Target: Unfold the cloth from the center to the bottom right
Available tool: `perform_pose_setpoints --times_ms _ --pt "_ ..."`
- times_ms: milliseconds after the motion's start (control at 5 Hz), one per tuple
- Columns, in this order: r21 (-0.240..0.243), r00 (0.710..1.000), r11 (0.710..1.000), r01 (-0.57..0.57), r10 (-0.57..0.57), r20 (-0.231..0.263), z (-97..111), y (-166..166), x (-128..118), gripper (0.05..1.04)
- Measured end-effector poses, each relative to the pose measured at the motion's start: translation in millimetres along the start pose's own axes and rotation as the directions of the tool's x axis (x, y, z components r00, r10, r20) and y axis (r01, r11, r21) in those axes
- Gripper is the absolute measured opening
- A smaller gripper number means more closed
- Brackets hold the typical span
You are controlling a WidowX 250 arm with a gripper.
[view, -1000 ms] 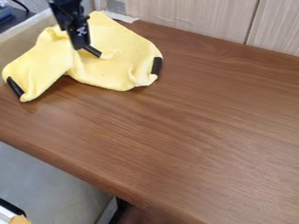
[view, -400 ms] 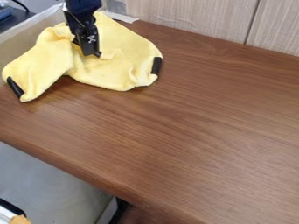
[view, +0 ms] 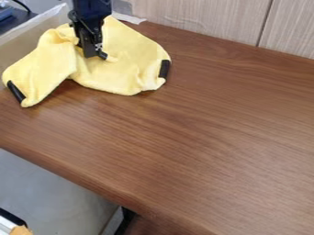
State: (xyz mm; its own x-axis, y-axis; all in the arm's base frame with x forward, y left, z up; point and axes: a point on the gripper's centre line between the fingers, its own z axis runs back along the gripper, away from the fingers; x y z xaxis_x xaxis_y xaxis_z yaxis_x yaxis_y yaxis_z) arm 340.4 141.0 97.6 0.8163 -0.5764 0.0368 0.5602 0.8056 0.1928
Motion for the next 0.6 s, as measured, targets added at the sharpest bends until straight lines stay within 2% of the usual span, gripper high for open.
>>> perform_pose_setpoints --times_ms 200,400,600 --pt "0.003 1.000 1.000 0.002 -0.002 -0.007 0 1 -1 0.193" --pt "-0.007 1.000 1.000 0.006 -0.006 -0.001 0 -2 0 0.090" --pt "-0.002 0.999 1.000 -0.006 0.006 0.046 15 -3 4 0.072"
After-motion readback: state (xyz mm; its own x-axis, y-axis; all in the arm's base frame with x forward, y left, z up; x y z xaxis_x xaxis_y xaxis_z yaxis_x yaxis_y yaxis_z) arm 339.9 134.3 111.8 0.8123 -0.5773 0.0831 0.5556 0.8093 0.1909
